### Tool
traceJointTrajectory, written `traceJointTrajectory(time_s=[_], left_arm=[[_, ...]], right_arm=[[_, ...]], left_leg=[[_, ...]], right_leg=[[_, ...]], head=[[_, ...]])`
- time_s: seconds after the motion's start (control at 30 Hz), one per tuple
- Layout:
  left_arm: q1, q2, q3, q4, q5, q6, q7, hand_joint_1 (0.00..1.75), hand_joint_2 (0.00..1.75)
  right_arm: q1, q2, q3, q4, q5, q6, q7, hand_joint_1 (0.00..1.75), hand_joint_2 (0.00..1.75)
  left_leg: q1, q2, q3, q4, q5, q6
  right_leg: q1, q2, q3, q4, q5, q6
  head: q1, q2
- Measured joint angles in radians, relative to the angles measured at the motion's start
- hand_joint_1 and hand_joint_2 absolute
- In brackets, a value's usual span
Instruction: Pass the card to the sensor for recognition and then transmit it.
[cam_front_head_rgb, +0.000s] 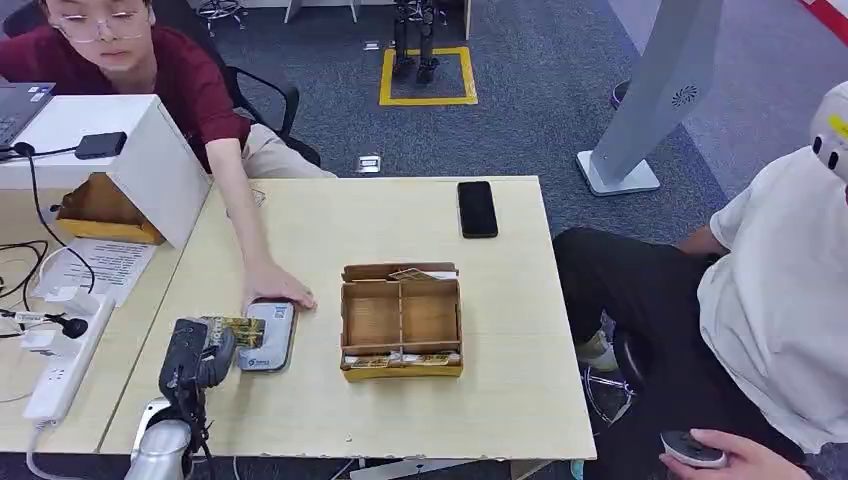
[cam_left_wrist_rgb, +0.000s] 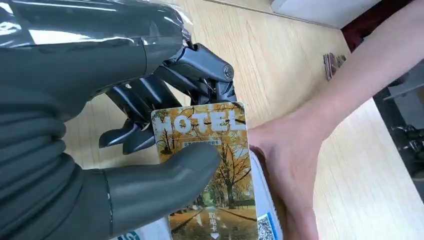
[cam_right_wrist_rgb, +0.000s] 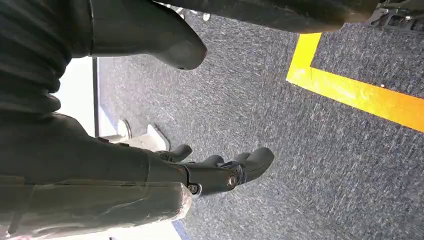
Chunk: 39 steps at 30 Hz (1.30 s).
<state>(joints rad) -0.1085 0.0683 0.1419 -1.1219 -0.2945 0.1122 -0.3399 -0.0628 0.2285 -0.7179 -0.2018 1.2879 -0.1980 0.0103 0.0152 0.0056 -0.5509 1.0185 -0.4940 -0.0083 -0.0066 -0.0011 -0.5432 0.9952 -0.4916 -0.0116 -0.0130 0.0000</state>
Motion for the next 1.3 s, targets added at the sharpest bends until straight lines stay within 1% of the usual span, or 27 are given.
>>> traceJointTrajectory(time_s=[0.1,0.27,0.37,0.4,0.47,0.6,0.77,0.9,1.17,1.3], left_arm=[[0.0,0.0,-0.002,0.0,-0.026,0.001,0.003,1.75,1.75],[-0.002,0.0,-0.01,0.003,-0.106,0.051,0.017,1.75,1.75],[-0.014,-0.001,-0.032,0.031,-0.247,0.166,0.037,1.75,1.75],[-0.018,-0.001,-0.039,0.042,-0.282,0.193,0.037,1.75,1.75],[-0.03,-0.002,-0.049,0.063,-0.322,0.216,0.042,1.75,1.75],[-0.052,-0.005,-0.064,0.105,-0.352,0.225,0.054,1.75,1.75],[-0.07,-0.006,-0.069,0.149,-0.395,0.255,0.059,1.75,1.75],[-0.085,-0.007,-0.07,0.184,-0.435,0.291,0.068,1.75,1.75],[-0.102,-0.009,-0.07,0.214,-0.433,0.288,0.067,1.75,1.75],[-0.104,-0.01,-0.07,0.217,-0.421,0.285,0.056,1.75,1.75]], right_arm=[[0.0,0.0,0.0,0.0,0.005,0.0,0.0,0.0,1.75],[0.0,0.0,0.0,0.0,0.012,0.002,0.0,0.0,1.75],[-0.001,0.001,0.0,0.0,0.017,0.003,0.0,0.0,1.75],[-0.001,0.002,0.0,0.0,0.018,0.003,0.0,0.0,1.75],[-0.001,0.002,0.0,0.0,0.021,0.003,0.0,0.0,1.75],[-0.001,0.002,0.0,0.0,0.024,0.006,0.0,0.0,1.75],[-0.001,0.002,0.0,0.0,0.031,0.006,0.0,0.0,1.75],[-0.002,0.002,0.0,0.0,0.032,0.009,0.0,0.0,1.75],[-0.002,0.002,0.0,0.0,0.034,0.009,0.0,0.0,1.75],[-0.002,0.002,0.0,0.0,0.037,0.009,0.0,0.0,1.75]], left_leg=[[0.0,0.0,0.0,0.0,0.0,0.0],[0.0,0.0,0.0,0.0,0.0,0.0],[0.0,0.0,0.0,0.0,0.0,0.0],[0.0,0.0,0.0,0.0,0.0,0.0],[0.0,0.0,0.0,0.0,0.0,0.0],[0.0,0.0,0.001,0.0,0.0,0.0],[0.0,0.0,0.001,0.0,0.0,0.0],[0.0,0.0,0.001,0.0,0.0,0.0],[0.0,0.0,0.002,0.0,0.0,0.0],[0.0,0.0,0.002,0.0,0.0,0.0]], right_leg=[[0.0,0.0,0.0,0.0,0.0,0.0],[0.0,0.0,0.0,0.0,0.0,0.0],[0.0,0.0,0.0,0.0,0.0,0.0],[0.0,0.0,0.0,0.0,0.0,0.0],[0.0,0.0,0.0,0.0,0.0,0.0],[0.0,0.0,0.0,0.0,0.0,0.0],[0.0,0.0,0.001,0.0,0.0,0.0],[0.0,0.0,0.001,0.0,0.0,0.0],[0.0,-0.001,0.002,0.0,0.0,0.0],[0.0,-0.001,0.003,0.0,0.0,0.0]], head=[[0.0,0.0],[0.0,0.0],[0.0,0.0],[0.0,0.0],[0.0,0.0],[0.0,0.0],[0.0,0.0],[0.0,0.0],[0.0,0.0],[0.0,0.0]])
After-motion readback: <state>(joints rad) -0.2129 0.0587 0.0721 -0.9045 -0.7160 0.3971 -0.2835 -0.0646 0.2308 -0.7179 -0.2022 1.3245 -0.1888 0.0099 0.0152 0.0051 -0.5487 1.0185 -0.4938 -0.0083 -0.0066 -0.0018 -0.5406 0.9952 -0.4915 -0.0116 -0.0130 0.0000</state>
